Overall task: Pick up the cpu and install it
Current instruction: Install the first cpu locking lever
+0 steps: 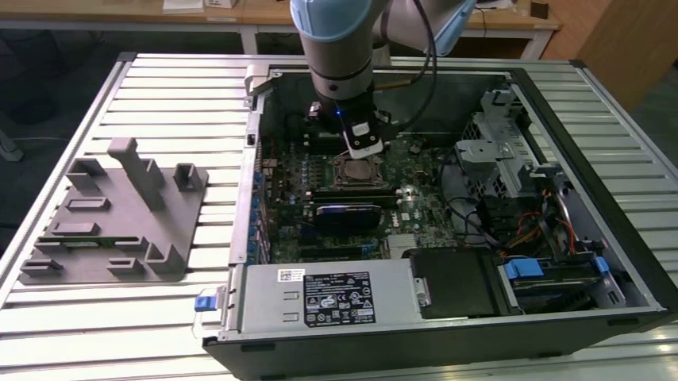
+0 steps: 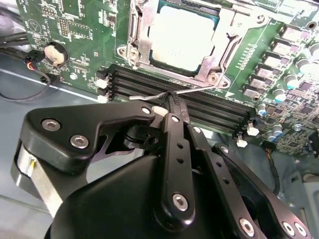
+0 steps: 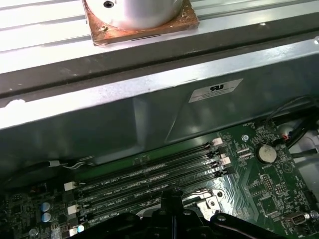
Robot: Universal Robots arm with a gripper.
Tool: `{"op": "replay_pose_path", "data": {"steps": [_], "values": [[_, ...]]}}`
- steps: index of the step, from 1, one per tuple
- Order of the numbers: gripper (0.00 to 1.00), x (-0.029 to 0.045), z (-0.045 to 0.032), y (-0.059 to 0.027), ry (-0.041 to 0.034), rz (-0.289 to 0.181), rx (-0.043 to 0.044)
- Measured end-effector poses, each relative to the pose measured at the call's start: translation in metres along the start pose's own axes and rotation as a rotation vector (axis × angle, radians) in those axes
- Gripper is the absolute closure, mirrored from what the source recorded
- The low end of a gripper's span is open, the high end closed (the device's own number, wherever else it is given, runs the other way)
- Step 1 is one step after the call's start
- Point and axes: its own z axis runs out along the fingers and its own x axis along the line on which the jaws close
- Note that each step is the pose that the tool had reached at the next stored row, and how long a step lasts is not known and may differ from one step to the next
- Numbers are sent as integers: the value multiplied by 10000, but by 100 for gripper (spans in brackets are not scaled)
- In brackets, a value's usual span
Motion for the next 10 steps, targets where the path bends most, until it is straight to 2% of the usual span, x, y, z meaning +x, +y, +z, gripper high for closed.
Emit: {"op": "replay_pose_path", "data": {"steps": [5,10], "values": [[89,1,9,-3,9,-24,-9],[89,3,34,-11,152,-398,-35]]}}
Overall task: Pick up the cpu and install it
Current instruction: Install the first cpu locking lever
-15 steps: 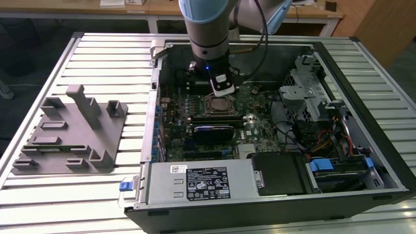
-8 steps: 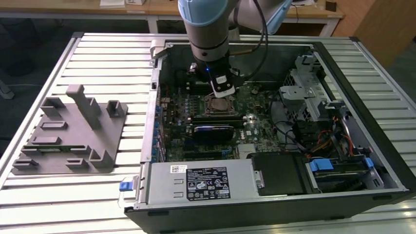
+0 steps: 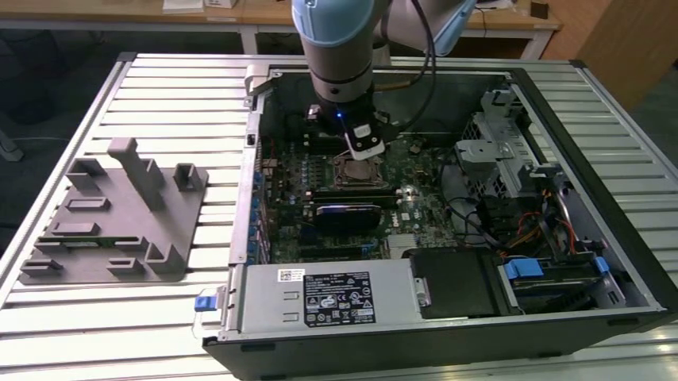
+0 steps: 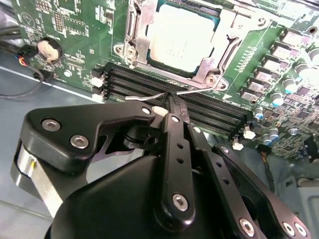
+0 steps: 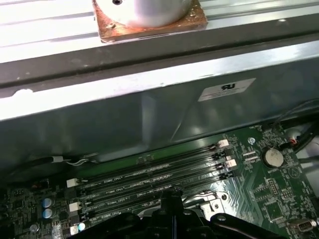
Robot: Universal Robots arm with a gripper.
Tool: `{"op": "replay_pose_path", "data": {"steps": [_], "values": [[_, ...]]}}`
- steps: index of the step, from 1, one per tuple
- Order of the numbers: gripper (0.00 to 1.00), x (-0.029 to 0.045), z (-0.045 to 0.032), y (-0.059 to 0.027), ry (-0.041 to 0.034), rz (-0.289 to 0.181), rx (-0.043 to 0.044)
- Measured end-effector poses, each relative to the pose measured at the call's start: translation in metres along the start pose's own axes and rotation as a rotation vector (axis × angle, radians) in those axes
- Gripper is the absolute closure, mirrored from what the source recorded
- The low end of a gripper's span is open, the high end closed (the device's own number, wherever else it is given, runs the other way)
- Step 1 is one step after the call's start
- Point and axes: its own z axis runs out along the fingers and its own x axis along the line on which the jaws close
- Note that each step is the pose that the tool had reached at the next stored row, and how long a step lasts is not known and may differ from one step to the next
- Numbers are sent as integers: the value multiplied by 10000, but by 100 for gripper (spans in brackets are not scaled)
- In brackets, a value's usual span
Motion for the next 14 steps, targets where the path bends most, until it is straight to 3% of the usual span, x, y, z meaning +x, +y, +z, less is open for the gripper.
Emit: {"op": "replay_pose_path", "data": {"steps": [2,14], "values": [[89,1,5,-1,32,-81,-4],[89,-9,46,-1,35,-91,0]]}}
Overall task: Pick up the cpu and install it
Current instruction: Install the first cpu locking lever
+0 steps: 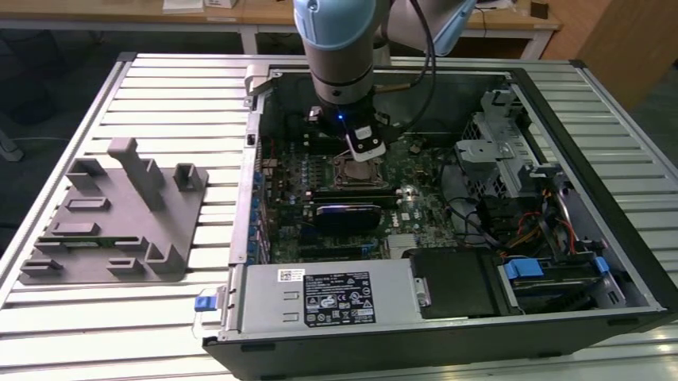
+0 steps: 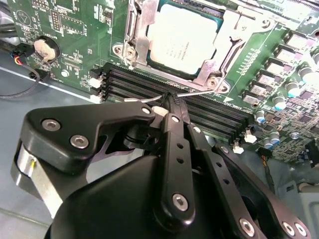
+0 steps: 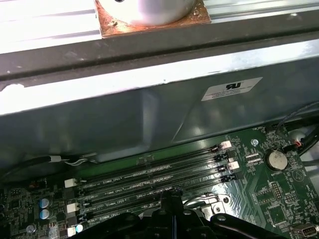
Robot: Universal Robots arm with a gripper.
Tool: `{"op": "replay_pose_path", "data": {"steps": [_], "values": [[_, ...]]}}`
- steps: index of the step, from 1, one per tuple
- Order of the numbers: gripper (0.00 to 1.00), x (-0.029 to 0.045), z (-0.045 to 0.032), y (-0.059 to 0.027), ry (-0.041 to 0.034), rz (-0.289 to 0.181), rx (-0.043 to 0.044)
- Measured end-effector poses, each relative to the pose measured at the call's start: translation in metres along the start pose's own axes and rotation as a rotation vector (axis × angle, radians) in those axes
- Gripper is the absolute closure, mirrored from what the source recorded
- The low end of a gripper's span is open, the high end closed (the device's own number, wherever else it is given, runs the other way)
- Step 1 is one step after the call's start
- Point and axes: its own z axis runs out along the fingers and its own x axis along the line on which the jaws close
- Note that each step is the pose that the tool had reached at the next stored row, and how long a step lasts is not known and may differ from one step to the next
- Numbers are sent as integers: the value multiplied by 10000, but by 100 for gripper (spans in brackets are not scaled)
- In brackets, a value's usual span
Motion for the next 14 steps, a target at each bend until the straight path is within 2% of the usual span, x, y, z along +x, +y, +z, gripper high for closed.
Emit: {"op": "replay_pose_path", "data": {"steps": [7,14], "values": [[89,-3,4,1,-10,9,-1],[89,-5,46,-14,-201,248,-9]]}}
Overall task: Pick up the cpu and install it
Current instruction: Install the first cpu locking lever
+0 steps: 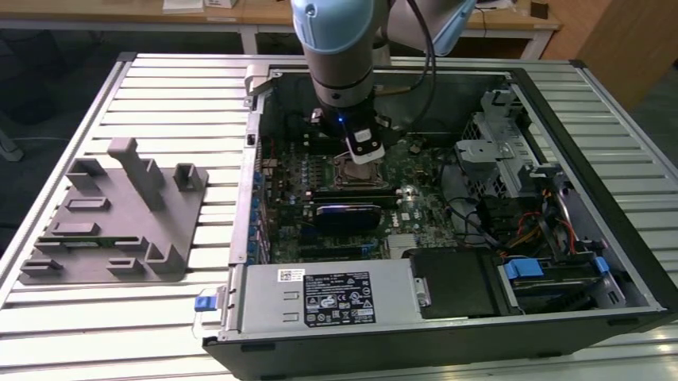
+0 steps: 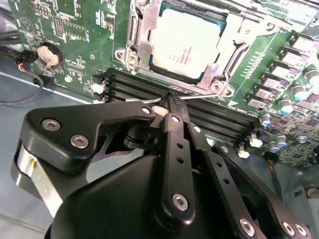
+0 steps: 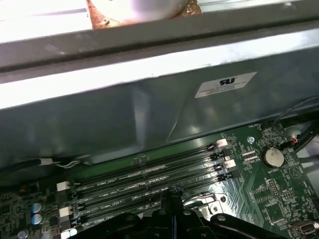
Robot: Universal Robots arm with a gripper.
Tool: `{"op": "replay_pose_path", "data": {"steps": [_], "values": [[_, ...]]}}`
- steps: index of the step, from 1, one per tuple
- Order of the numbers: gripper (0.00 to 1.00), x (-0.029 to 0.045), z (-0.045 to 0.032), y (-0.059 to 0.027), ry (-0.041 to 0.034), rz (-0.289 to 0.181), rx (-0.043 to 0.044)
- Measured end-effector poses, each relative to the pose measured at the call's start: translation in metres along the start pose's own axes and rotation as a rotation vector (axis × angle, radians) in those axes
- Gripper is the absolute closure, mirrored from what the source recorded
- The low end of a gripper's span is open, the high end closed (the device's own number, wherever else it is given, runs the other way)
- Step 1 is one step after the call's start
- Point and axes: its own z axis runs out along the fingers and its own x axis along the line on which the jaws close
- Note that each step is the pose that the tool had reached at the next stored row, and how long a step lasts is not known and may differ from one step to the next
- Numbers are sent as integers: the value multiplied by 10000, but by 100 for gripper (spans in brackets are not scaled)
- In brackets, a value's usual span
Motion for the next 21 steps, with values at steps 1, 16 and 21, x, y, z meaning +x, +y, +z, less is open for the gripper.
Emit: {"op": "replay_pose_path", "data": {"steps": [1,16,21], "values": [[89,0,6,-2,-36,21,-7],[89,-4,44,-14,-216,-1,-60],[89,-4,46,-14,-166,-272,85]]}}
